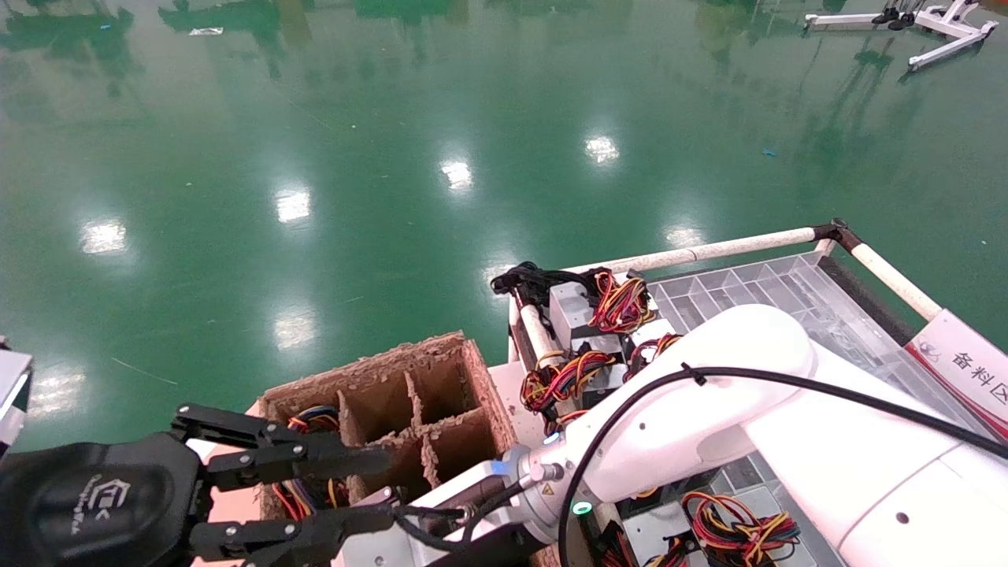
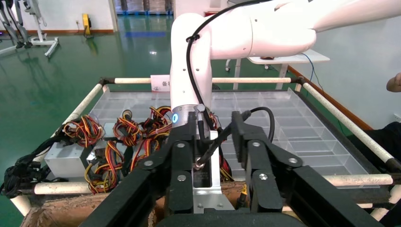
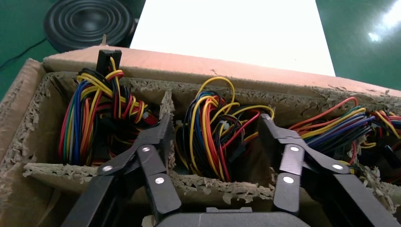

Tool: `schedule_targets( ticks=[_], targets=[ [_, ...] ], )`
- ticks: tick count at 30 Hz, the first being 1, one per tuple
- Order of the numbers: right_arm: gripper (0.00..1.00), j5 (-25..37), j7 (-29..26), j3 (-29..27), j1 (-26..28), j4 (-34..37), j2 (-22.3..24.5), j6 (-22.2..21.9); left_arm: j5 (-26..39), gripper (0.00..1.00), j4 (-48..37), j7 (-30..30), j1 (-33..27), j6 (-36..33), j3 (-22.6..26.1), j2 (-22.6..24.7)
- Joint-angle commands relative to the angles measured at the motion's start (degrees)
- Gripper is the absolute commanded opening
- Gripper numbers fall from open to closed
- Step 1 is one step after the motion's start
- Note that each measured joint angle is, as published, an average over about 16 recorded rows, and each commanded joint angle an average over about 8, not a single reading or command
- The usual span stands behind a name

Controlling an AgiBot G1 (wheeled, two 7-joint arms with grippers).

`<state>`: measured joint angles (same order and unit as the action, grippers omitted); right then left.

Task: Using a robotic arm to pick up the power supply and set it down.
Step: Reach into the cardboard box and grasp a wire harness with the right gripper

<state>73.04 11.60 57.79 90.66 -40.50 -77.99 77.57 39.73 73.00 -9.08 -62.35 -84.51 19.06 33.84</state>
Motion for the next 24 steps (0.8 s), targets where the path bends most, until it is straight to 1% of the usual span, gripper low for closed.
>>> schedule_targets(
  ticks=[1,13,24],
  targets=[
    [0.0,-0.53,-0.02,1.27,0.19,-0.15,0.02,-0.77,0.0,1.0,0.0,0.0,0.0,0.0,0.0,0.0],
    [0.0,-4.58,0.23,5.7,0.93,0.91,0.19,-2.23,-0.01,1.0,0.0,0.01,0.0,0.01,0.02,-0.01],
    [0.0,-9.18,1.37,7.13,2.0,2.94,0.8,-0.56,-0.02,1.0,0.0,0.02,-0.01,0.01,0.03,-0.01]
  ],
)
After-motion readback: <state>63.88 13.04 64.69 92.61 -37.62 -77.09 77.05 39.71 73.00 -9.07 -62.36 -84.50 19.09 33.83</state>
